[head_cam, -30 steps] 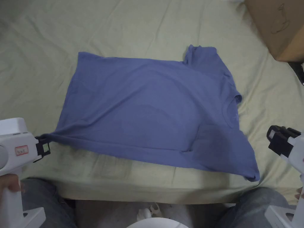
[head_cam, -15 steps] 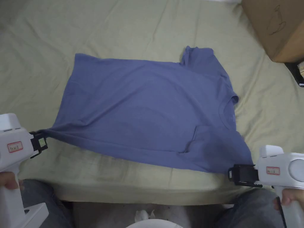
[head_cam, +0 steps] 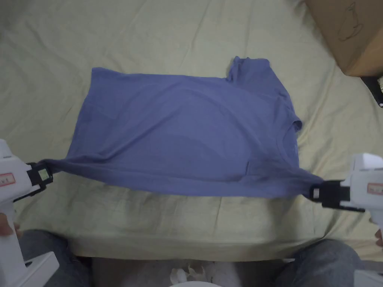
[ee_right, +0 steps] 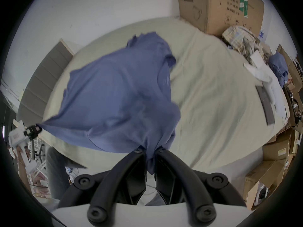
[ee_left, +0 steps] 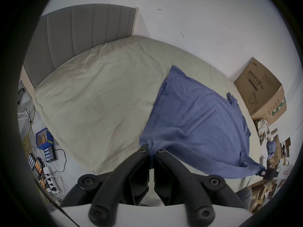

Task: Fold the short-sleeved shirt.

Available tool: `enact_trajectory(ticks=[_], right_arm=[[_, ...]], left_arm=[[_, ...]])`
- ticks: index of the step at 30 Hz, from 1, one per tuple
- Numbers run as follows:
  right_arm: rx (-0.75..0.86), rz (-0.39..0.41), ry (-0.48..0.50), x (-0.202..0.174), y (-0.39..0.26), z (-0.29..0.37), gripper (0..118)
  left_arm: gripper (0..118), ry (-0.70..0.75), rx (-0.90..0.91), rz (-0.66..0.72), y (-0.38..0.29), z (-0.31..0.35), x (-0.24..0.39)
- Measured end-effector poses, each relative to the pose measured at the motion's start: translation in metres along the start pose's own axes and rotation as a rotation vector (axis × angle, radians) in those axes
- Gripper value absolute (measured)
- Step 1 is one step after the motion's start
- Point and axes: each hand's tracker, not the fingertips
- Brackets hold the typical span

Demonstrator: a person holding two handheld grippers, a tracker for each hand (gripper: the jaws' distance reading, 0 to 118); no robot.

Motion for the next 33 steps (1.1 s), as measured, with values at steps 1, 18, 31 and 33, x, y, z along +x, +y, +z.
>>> enact_trajectory(ticks=[1, 18, 31, 33], right_arm=[[0.024, -0.013, 0.003, 0.000, 0.012, 0.004, 6], [0.030, -0.120, -0.206, -0.020, 0.162, -0.125, 6], [0.315, -0.069, -0.223, -0.024, 0.163, -0.083, 90], [0.422, -0.035, -0.206, -0.034, 0.150, -0.054, 90]], left_arm=[[0, -0.001, 0.002, 0.006, 0.006, -0.003, 0.002], [3, 0.108, -0.056, -0.073, 0.116, -0.145, 0.072], [110, 0.134, 0.141, -0.209, 0.112, -0.121, 0.077], [109, 0.118, 0.242, -0.251, 0.103, -0.093, 0.082]])
